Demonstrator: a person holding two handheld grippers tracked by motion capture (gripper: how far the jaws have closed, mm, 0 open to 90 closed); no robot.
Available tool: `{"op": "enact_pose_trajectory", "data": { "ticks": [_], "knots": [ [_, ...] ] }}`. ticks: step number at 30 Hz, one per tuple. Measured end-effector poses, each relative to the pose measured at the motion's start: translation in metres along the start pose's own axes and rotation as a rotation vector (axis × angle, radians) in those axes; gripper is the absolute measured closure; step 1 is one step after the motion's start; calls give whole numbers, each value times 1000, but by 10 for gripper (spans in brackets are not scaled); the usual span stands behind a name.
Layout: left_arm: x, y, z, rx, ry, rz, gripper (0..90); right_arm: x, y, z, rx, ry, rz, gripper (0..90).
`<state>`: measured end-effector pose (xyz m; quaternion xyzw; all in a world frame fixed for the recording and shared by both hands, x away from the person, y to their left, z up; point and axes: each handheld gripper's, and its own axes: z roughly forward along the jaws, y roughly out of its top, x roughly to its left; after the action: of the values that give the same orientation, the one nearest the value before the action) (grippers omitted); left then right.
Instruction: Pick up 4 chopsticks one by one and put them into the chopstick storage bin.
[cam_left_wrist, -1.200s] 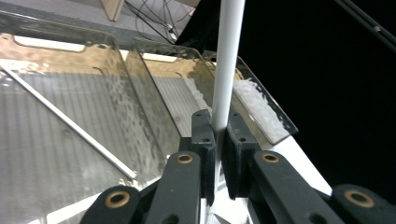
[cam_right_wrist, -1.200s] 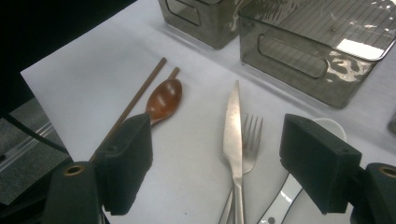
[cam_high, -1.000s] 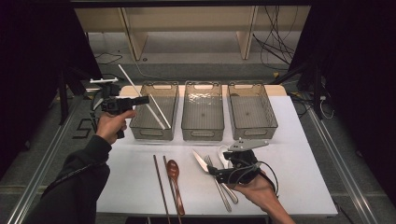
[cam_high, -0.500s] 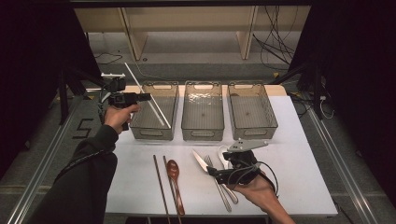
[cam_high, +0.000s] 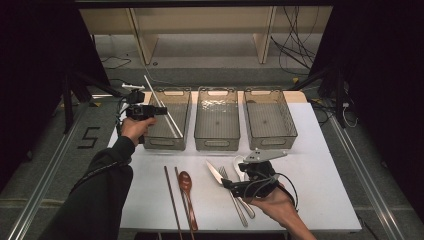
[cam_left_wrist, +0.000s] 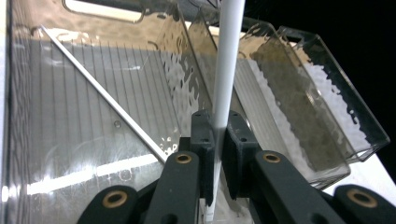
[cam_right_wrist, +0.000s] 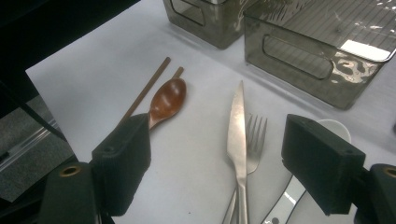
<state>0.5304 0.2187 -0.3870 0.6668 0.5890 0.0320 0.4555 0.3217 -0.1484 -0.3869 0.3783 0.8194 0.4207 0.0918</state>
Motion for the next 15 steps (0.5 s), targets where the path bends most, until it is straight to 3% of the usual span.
{"op": "enact_pose_trajectory", "data": {
  "ticks": [15],
  "knots": [
    [-1,-7,21,85,27,8,824,0,0,0,5,5,-1,249]
  ]
}}
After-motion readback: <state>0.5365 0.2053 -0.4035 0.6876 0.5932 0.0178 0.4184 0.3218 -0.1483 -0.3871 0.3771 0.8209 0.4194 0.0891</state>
